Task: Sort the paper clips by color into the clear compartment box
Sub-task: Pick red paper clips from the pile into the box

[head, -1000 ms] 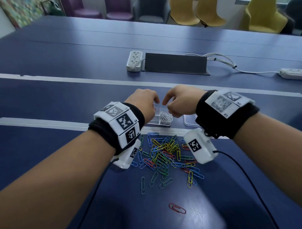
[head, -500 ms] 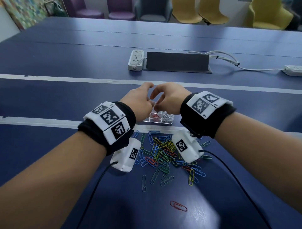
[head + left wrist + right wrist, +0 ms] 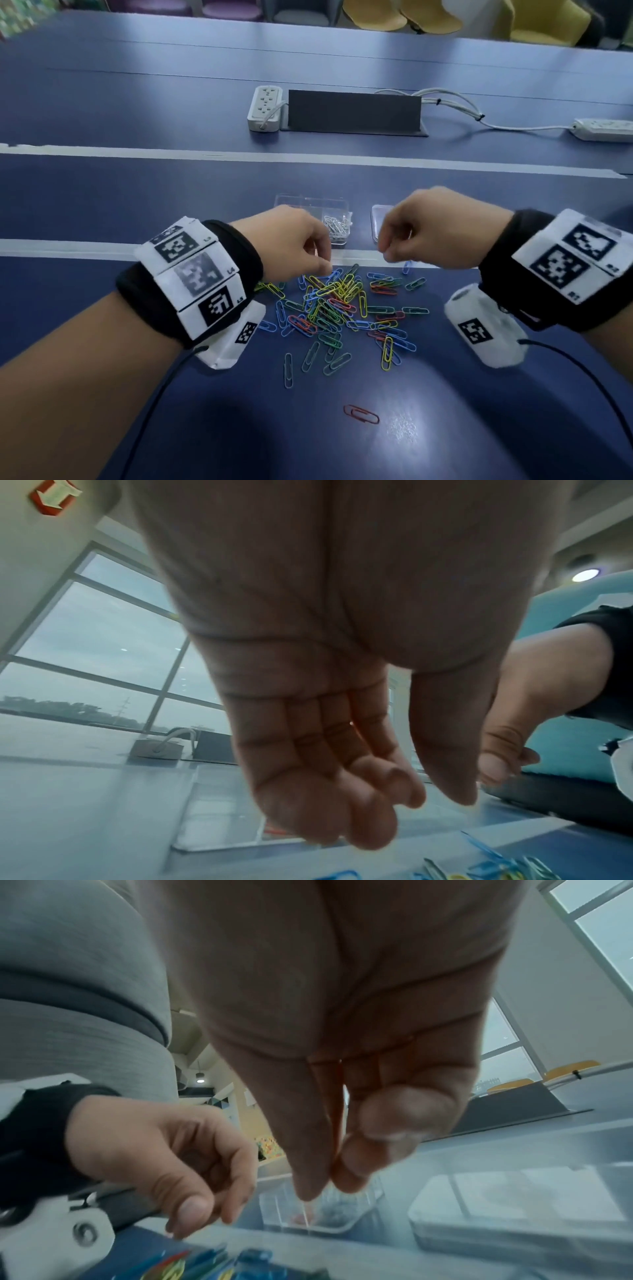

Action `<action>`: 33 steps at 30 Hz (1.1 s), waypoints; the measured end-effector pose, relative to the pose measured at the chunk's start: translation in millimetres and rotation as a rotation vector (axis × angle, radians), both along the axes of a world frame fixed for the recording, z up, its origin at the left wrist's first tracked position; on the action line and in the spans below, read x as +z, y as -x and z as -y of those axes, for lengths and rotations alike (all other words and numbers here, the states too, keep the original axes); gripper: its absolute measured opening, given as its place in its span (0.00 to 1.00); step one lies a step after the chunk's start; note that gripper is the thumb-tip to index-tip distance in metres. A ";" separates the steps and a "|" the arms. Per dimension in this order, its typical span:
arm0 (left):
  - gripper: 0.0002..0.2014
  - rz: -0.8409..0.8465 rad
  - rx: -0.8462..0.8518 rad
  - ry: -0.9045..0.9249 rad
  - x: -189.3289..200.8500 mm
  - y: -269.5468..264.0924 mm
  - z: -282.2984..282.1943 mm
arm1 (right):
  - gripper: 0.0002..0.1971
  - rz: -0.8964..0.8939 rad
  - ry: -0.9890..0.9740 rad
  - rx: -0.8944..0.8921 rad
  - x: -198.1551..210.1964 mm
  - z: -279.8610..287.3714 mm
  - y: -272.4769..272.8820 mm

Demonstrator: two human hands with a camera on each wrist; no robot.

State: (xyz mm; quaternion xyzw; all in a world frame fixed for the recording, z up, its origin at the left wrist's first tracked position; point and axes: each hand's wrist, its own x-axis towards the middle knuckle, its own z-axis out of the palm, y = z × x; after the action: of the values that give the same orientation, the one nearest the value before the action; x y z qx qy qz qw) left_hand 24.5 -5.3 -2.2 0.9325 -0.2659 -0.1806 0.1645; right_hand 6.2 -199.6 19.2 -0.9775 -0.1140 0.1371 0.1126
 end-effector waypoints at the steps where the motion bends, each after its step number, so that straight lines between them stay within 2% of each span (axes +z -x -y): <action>1: 0.07 -0.002 -0.021 -0.005 -1.0 1.1 4.2 | 0.04 -0.013 0.025 0.005 -2.5 0.8 5.3; 6: 0.06 0.039 -0.104 -0.025 -2.7 7.6 29.0 | 0.07 -0.090 0.117 0.061 -21.5 -7.7 20.4; 11: 0.08 0.078 -0.204 -0.154 -1.0 17.0 39.2 | 0.08 -0.078 0.103 0.045 -27.9 -10.0 19.5; 15: 0.07 0.094 -0.229 -0.226 -4.1 21.5 44.6 | 0.12 -0.047 0.055 0.039 -24.0 -5.9 22.7; 20: 0.08 0.136 -0.249 -0.242 -3.9 25.8 44.5 | 0.11 -0.081 -0.118 -0.071 -18.4 3.8 27.0; 23: 0.06 0.091 -0.204 -0.181 -3.2 24.3 40.1 | 0.09 -0.134 -0.118 -0.076 -20.5 8.1 35.9; 27: 0.03 0.023 -0.094 -0.046 0.8 21.1 29.9 | 0.03 -0.119 -0.049 0.007 -28.1 5.9 43.8; 30: 0.09 -0.010 -0.070 0.011 4.9 22.5 21.8 | 0.05 -0.089 0.009 0.064 -33.4 1.1 45.1; 33: 0.12 -0.056 -0.042 0.032 7.6 26.1 12.3 | 0.12 -0.089 0.008 0.067 -32.9 0.6 45.0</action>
State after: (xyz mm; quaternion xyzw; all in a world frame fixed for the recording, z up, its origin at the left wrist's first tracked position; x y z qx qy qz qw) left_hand -1.6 -17.6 5.4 0.9185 -0.2838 -0.2056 0.1829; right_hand -38.9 -200.2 -13.7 -0.9665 -0.1410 0.1845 0.1091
